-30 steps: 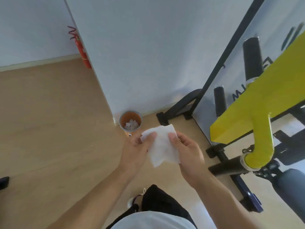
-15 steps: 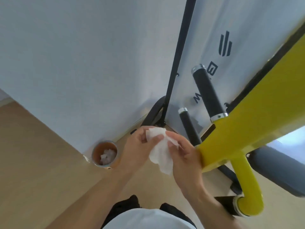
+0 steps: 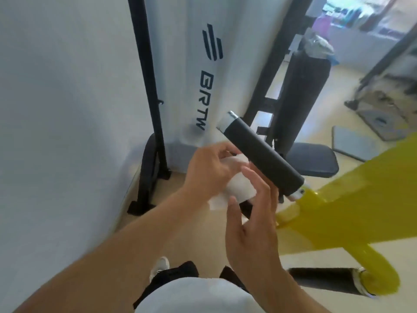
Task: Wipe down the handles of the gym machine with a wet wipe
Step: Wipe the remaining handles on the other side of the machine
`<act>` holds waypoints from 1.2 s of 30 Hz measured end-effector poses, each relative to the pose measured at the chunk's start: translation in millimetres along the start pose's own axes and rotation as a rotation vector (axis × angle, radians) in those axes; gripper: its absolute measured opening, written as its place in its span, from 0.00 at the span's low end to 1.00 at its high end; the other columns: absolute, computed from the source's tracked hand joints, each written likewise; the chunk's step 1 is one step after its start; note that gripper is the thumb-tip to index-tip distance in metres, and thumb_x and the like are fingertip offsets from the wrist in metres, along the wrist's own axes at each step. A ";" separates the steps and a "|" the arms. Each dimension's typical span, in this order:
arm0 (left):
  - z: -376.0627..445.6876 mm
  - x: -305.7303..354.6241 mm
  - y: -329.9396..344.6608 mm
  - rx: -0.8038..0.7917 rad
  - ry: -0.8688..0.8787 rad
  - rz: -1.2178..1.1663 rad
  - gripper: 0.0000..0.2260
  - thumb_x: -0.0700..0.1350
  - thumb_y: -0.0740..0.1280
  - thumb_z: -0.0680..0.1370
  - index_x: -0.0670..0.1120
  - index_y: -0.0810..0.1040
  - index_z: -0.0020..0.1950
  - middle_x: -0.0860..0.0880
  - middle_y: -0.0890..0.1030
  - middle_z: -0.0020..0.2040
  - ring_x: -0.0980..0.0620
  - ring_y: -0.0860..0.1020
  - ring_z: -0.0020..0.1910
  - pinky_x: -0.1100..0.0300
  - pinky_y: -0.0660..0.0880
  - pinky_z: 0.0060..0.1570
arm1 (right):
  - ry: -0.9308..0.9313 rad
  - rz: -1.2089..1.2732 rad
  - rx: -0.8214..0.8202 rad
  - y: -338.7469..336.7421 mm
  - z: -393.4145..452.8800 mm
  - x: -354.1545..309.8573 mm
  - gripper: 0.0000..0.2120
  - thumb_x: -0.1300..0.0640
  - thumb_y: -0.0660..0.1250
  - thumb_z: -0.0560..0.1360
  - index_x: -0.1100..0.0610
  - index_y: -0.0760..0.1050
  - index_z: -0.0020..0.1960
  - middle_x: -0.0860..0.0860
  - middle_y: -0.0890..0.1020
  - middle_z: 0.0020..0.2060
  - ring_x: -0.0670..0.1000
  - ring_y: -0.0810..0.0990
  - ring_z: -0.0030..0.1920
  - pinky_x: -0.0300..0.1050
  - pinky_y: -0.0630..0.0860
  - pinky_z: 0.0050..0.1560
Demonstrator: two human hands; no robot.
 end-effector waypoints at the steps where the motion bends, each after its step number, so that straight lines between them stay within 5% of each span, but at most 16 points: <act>1: 8.8 -1.5 3.3 -0.041 0.027 0.006 0.07 0.50 0.74 0.74 0.58 0.76 0.42 0.62 0.80 0.36 0.59 0.81 0.36 0.72 0.74 0.38 | 0.043 -0.053 -0.022 5.4 5.5 2.0 0.20 0.56 0.60 0.80 0.45 0.61 0.70 0.49 0.69 0.71 0.55 0.71 0.71 0.61 0.74 0.66; 4: 26.2 -21.0 18.1 -0.197 0.011 -0.054 0.08 0.47 0.74 0.75 0.58 0.77 0.40 0.58 0.82 0.36 0.58 0.82 0.37 0.66 0.76 0.41 | 0.149 -0.283 -0.177 27.0 21.0 14.7 0.17 0.56 0.60 0.82 0.48 0.60 0.69 0.48 0.73 0.64 0.53 0.78 0.62 0.56 0.79 0.61; 9: 30.7 -62.3 26.3 -0.351 -0.248 -0.300 0.11 0.52 0.67 0.80 0.53 0.77 0.61 0.56 0.84 0.55 0.57 0.81 0.53 0.65 0.73 0.51 | 0.330 -0.408 -0.228 38.2 30.1 20.6 0.20 0.51 0.59 0.83 0.48 0.62 0.74 0.47 0.75 0.66 0.49 0.78 0.61 0.48 0.76 0.65; 15: 5.2 -96.1 26.7 -0.498 -0.350 -0.414 0.11 0.50 0.64 0.81 0.49 0.81 0.60 0.51 0.86 0.50 0.53 0.83 0.49 0.62 0.80 0.46 | 0.239 -0.733 -0.311 25.5 21.5 8.1 0.25 0.57 0.77 0.71 0.56 0.78 0.67 0.57 0.83 0.57 0.57 0.82 0.54 0.57 0.81 0.58; 20: -9.8 -99.3 25.4 -0.518 -0.357 -0.494 0.11 0.49 0.63 0.82 0.46 0.83 0.56 0.40 0.83 0.54 0.42 0.82 0.55 0.50 0.80 0.58 | 0.272 -0.948 -0.413 28.3 12.8 5.5 0.25 0.49 0.70 0.78 0.53 0.71 0.72 0.54 0.74 0.69 0.54 0.75 0.65 0.48 0.75 0.65; 23: -14.3 -82.7 18.6 -0.480 -0.268 -0.525 0.10 0.47 0.65 0.81 0.46 0.84 0.56 0.44 0.85 0.51 0.44 0.82 0.52 0.53 0.80 0.55 | 0.283 -0.691 -0.267 29.7 19.8 -0.2 0.24 0.42 0.66 0.76 0.53 0.77 0.67 0.51 0.82 0.62 0.52 0.81 0.59 0.49 0.78 0.61; 26: -21.0 -77.8 13.3 -0.461 -0.222 -0.489 0.10 0.47 0.65 0.82 0.49 0.83 0.60 0.51 0.86 0.51 0.52 0.83 0.51 0.62 0.78 0.51 | 0.252 -0.577 -0.288 44.0 26.8 3.1 0.21 0.49 0.67 0.78 0.58 0.77 0.67 0.54 0.84 0.58 0.55 0.83 0.55 0.53 0.82 0.58; 30: -24.2 -80.4 7.2 -0.440 -0.175 -0.351 0.13 0.53 0.64 0.81 0.55 0.81 0.64 0.58 0.85 0.54 0.63 0.81 0.51 0.73 0.72 0.52 | 0.235 -0.793 -0.473 51.9 22.5 10.1 0.23 0.51 0.64 0.81 0.57 0.68 0.73 0.54 0.80 0.63 0.54 0.81 0.59 0.47 0.77 0.60; 36: -35.3 -82.1 0.0 -0.312 -0.228 -0.421 0.12 0.53 0.68 0.79 0.57 0.82 0.62 0.63 0.85 0.52 0.64 0.82 0.54 0.71 0.75 0.53 | 0.248 -1.037 -0.539 44.6 13.0 16.2 0.15 0.54 0.55 0.85 0.58 0.63 0.69 0.54 0.77 0.56 0.51 0.74 0.47 0.45 0.74 0.52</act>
Point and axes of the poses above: each hand's wrist, its own z-axis towards the middle knuckle, its own y-axis out of the palm, x = y × z, the point moved 10 cm from there along z, towards the middle knuckle
